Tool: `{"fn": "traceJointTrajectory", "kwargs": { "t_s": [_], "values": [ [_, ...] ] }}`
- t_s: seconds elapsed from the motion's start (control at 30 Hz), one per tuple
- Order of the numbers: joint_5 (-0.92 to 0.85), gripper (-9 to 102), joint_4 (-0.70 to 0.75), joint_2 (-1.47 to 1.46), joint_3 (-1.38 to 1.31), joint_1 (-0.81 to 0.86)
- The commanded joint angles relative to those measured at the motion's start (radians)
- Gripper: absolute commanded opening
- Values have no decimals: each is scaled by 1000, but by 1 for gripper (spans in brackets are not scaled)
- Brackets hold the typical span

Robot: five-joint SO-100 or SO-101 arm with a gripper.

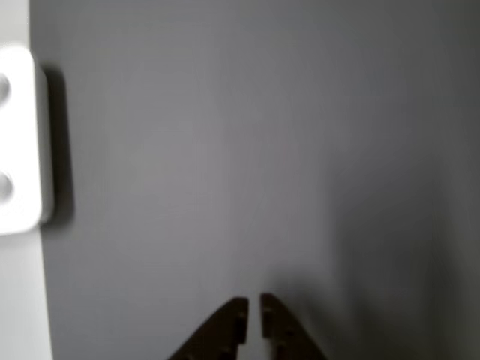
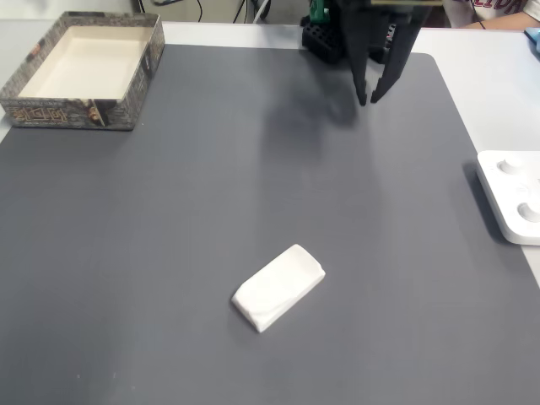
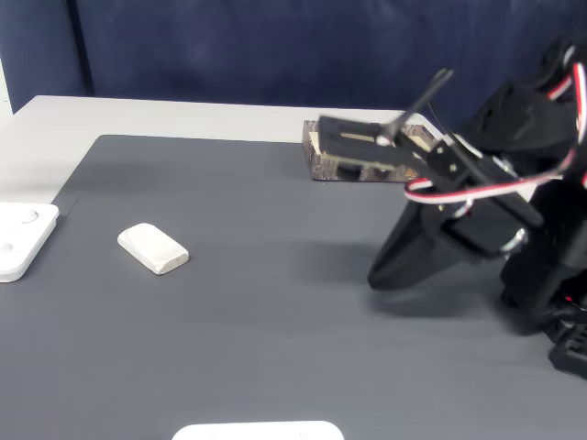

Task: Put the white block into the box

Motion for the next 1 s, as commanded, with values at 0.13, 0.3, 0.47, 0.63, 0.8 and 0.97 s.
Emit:
{"fn": "traceJointTrajectory", "kwargs": {
  "t_s": [0.13,0.3,0.47,0.63,0.8,0.97],
  "values": [
    [77,-2,-25,-357,-383,38],
    [74,-2,-25,-514,-503,40],
    [72,-2,-25,-635,-594,41],
    [78,-2,-21,-765,-724,57],
    [84,-2,-17,-939,-896,69],
    [86,-2,-17,-1111,-1060,72]
  ]
}}
